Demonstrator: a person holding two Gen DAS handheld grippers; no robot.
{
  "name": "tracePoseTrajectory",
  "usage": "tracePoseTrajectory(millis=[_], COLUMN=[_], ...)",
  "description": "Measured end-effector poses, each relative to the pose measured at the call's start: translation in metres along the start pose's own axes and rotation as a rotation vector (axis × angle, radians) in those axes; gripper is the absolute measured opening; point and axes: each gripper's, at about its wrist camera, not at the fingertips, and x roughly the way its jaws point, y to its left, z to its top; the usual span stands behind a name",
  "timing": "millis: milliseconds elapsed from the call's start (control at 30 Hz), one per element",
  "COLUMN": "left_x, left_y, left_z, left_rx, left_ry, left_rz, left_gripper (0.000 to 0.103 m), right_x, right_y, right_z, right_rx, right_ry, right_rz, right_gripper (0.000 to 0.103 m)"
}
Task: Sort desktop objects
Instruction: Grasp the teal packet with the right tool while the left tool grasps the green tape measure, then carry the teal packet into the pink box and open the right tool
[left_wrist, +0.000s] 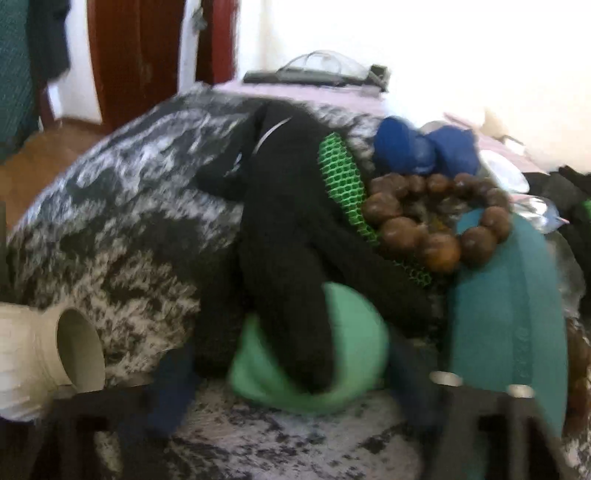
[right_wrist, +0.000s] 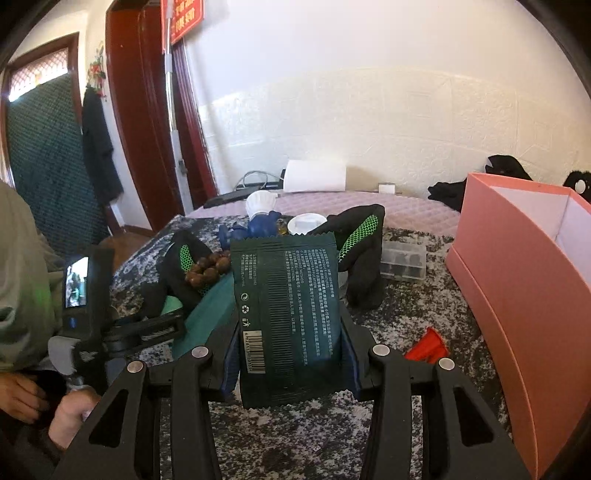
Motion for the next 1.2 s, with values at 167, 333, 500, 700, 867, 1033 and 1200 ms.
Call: tracePoseTrajectory(millis=[167, 333, 500, 700, 867, 1033, 1200], left_x=[-0.009, -0.023, -0.058, -0.109, -0.146, -0.183, -0.191], left_y=[0.008, 0.002, -0.006, -0.018, -0.029, -0.058, -0.082], left_z=[0.001, 0.004, 0.014, 0.026, 0.035, 0.034, 0.028], left_rx=[-0.028, 0.006, -0.018, 0.029, 0.041, 0.073, 0.081], left_ry=[-0.024, -0.063, -0.088, -0.154, -0.183, -0.224, -0.211], left_rz=[-0.049, -0.009, -0.086, -0.052, -0.082, -0.117, -0.146], left_gripper=[0.065, 0.065, 0.065, 0.065, 0.029, 0.029, 0.029], right_x=[-0.002, -0.009, -0.026, -0.064, -0.095, -0.133, -0.170], right_y=[0.000, 0.001, 0.001, -0.002, -0.014, -0.019, -0.035], right_z=[0.000, 0.003, 0.008, 0.020, 0.029, 0.033, 0.030], right_rx=[0.002, -0.001, 0.008, 0.042, 0.093, 0.071, 0.083], right_ry=[-0.005, -0.026, -0.060, -0.126, -0.129, -0.155, -0.154], right_rz=[0.002, 0.009, 0.030, 0.038, 0.020, -0.033, -0.087], right_gripper=[0.047, 0.047, 0.047, 0.047, 0.047, 0.047, 0.047])
